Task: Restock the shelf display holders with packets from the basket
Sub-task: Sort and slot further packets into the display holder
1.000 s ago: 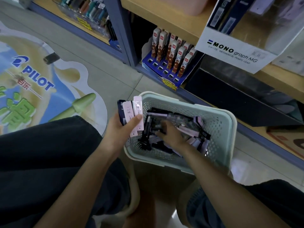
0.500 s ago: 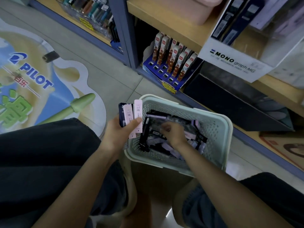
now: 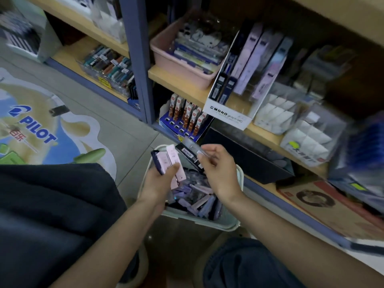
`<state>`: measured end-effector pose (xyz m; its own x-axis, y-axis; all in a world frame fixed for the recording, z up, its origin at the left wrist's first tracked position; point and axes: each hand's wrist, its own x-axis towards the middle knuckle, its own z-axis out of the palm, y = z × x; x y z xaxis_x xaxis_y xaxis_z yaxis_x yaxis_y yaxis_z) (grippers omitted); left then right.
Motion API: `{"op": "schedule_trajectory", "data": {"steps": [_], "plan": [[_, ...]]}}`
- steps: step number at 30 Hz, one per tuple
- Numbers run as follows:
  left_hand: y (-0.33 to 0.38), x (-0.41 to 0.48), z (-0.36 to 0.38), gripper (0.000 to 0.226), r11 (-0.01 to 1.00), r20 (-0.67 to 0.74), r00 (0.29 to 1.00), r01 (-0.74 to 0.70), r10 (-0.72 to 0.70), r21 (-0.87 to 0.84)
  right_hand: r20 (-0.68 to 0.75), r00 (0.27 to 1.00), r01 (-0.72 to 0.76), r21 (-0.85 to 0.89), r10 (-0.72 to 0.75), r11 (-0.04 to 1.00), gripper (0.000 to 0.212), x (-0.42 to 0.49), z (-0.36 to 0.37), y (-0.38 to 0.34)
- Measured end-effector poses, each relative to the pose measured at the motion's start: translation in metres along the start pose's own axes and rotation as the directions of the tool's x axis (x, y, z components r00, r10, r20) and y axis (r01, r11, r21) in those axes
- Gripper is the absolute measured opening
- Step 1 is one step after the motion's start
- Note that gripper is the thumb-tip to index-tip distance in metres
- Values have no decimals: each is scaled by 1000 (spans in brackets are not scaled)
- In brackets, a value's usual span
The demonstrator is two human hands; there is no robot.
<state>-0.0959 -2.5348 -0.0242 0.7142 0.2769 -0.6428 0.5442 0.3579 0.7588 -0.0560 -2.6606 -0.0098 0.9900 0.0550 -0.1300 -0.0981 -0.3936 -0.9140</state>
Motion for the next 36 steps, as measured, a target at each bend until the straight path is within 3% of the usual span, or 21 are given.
{"op": "schedule_trajectory", "data": {"steps": [5,11,15,19,23,26,29,33,36], "plan": [[30,-33,18,12,992,134,990,-32,49,-126,-80,991,99,-50,-103,994,16,-27,-11,-29],[52,-58,26,6,988,184,970,-152,157,-39,-111,983,152,14,-149,988,12,-46,-23,-55],[70,-72,33,7,963,246,934,-268,260,-2,-5,1000,10,144,-10,989,19,-45,-45,-70],[93,-80,45,10,938,323,895,-342,307,57,149,989,-9,78,-3,997,12,-39,-73,-79],[108,-77,63,5,896,392,858,-416,332,153,193,981,23,12,-25,1000,10,-24,-100,-79],[119,-71,77,8,862,447,830,-461,335,210,47,997,55,55,-58,997,23,-4,-121,-73],[128,-59,91,22,838,473,819,-480,323,258,-111,990,91,-8,-92,996,37,22,-140,-62],[131,-43,107,24,826,480,811,-497,334,265,-328,933,108,-132,-147,985,18,55,-156,-44],[127,-33,120,23,828,477,809,-501,345,251,-408,903,72,-158,-131,985,14,81,-159,-33]]}}
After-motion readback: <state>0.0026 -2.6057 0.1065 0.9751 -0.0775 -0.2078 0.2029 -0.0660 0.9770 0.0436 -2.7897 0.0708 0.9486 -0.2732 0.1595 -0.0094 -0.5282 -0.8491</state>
